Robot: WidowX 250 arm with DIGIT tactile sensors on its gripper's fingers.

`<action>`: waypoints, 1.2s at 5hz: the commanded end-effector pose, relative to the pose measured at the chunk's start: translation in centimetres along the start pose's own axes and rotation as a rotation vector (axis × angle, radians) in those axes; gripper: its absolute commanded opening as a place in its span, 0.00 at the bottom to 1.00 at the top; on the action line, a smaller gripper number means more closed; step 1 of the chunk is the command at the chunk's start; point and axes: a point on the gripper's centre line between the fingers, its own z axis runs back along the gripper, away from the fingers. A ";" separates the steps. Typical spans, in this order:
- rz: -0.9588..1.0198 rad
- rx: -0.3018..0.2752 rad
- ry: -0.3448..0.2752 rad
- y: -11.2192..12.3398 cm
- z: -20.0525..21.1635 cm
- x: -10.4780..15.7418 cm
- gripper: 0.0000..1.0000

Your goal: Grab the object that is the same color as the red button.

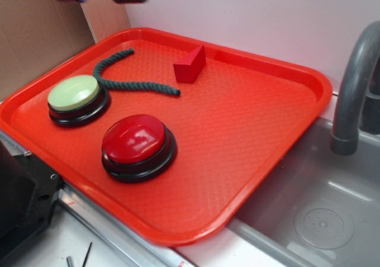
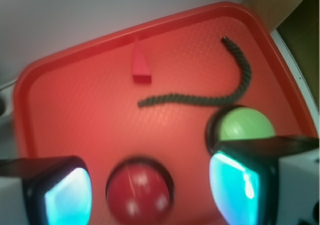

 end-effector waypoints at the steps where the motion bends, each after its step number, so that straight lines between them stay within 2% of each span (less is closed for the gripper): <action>1: 0.142 0.044 -0.073 0.1 -4.7 5.7 1.00; 2: 0.190 0.082 -0.076 0.2 -7.7 7.1 1.00; 4: 0.227 0.116 -0.001 -0.2 -12.8 8.1 1.00; 5: 0.206 0.106 0.026 0.0 -13.9 8.0 1.00; 6: 0.231 0.076 0.042 0.5 -14.1 7.9 0.00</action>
